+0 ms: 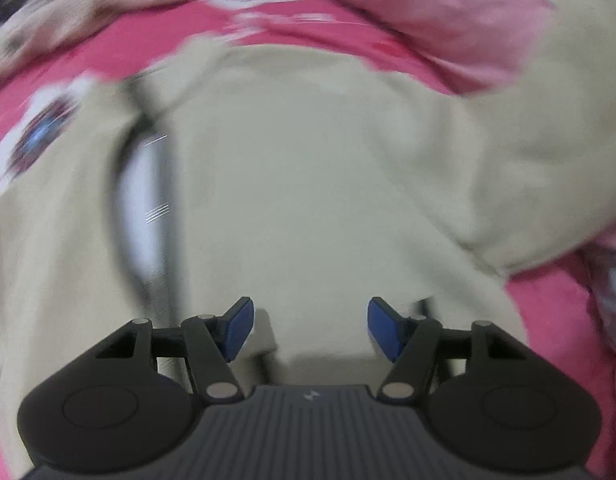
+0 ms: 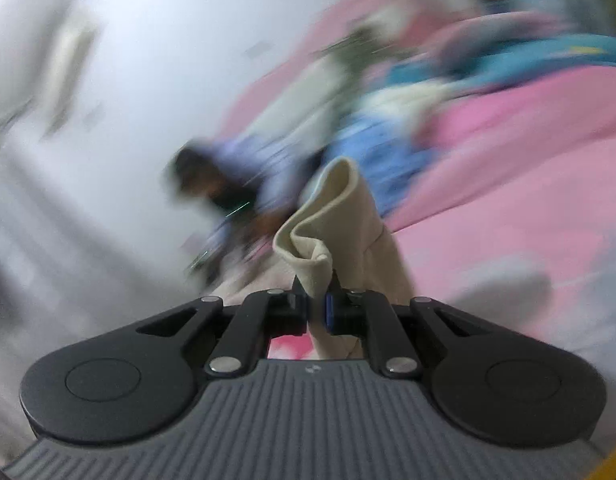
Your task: Fold clothes
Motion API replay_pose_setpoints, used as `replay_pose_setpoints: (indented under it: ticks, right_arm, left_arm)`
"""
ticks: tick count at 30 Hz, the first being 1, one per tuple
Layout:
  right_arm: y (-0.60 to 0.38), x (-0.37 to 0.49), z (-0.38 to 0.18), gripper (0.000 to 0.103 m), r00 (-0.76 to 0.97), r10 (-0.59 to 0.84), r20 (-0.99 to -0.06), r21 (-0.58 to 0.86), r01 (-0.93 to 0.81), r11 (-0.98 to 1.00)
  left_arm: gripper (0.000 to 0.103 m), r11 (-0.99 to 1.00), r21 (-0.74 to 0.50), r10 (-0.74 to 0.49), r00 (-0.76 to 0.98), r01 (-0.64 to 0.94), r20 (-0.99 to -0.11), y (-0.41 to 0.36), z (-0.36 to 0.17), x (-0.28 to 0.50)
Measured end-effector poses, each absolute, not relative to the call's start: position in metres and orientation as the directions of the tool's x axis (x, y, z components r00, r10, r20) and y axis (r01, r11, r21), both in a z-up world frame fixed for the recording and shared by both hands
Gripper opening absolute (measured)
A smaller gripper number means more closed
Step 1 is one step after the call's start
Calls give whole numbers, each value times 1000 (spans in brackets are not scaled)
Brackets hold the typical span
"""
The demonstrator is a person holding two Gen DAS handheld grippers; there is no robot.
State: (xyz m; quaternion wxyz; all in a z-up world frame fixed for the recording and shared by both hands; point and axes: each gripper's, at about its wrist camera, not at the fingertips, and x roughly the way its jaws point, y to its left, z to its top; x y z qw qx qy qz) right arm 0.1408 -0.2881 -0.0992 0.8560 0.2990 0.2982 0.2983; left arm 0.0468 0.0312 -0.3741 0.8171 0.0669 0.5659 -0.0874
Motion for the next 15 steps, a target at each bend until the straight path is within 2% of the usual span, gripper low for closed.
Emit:
replay_pose_setpoints:
  ticks: [4,8,12,15]
  right_arm:
    - [-197,123,-86,6,434,841,-322,637,-558,532]
    - [-116,97,-120,6,270,892,-363,648,-614,449]
    - [-40,64,-184,6,160,881,-445,664,-602,444]
    - [10,31,-237,7,127,813,-568,590,-625,510]
  left_arm:
    - [64,998,-60,-64,340,20,-938,120,-341,20]
    - [64,991,-27,20,338,-134,-941,206,-311,-19]
    - [64,970,32,107,309,-240,-945,271,-295,-62]
    - [64,955,46,130,275,-292,-953,305,-295,-78]
